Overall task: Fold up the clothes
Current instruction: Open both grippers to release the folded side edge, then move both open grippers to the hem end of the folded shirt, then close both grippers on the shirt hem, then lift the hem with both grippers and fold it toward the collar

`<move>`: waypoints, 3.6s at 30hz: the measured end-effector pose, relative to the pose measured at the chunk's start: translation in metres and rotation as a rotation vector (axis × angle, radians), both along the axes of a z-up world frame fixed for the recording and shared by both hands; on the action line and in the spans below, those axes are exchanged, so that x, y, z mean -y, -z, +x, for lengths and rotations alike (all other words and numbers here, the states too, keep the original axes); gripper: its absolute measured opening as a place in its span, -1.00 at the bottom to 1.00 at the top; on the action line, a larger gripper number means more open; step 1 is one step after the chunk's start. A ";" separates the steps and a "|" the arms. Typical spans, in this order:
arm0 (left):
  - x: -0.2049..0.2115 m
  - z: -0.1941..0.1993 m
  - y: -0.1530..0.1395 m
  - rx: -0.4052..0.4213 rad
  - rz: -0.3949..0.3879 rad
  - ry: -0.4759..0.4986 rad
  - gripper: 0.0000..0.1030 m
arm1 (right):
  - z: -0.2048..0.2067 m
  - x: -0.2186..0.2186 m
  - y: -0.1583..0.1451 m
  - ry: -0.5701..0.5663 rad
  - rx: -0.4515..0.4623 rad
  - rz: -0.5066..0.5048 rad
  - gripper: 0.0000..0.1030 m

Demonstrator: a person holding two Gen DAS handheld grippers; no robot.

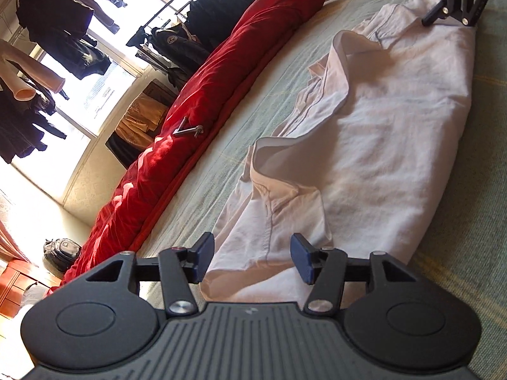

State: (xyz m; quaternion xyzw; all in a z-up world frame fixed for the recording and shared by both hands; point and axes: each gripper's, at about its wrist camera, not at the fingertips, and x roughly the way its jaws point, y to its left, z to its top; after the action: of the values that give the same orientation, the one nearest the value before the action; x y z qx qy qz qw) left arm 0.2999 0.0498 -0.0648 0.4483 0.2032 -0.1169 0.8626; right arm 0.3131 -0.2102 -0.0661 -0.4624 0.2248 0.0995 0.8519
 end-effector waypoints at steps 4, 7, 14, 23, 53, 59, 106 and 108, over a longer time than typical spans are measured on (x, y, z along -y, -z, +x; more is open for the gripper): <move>-0.015 -0.010 -0.008 -0.006 -0.006 0.023 0.16 | -0.009 0.006 -0.008 -0.025 0.004 -0.004 0.58; -0.017 -0.001 0.005 -0.031 0.053 0.013 0.18 | -0.009 0.015 -0.008 -0.009 -0.018 0.009 0.60; -0.005 0.017 0.016 0.001 0.085 0.052 0.19 | -0.003 0.009 0.003 -0.033 0.004 -0.062 0.60; -0.013 0.061 -0.006 0.040 -0.071 -0.047 0.19 | 0.040 0.010 -0.011 -0.031 0.045 0.049 0.60; -0.166 0.014 -0.009 -0.364 -1.101 -0.455 -0.15 | 0.013 0.154 -0.017 0.319 -0.401 1.137 -0.11; -0.185 0.012 0.005 -0.486 -1.360 -0.414 -0.15 | 0.013 0.169 -0.005 0.299 -0.502 1.354 -0.09; -0.183 0.006 0.013 -0.588 -1.378 -0.404 -0.87 | -0.017 0.183 0.014 0.374 -0.636 1.467 -0.84; -0.185 0.006 0.014 -0.588 -1.418 -0.400 -0.87 | -0.009 0.181 0.009 0.347 -0.617 1.488 -0.60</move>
State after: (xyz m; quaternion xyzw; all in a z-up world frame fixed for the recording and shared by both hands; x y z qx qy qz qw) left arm 0.3059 0.2350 -0.0784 -0.3024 0.3762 -0.1750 0.8581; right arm 0.3038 -0.3916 -0.0753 0.3126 0.3922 0.2119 0.8388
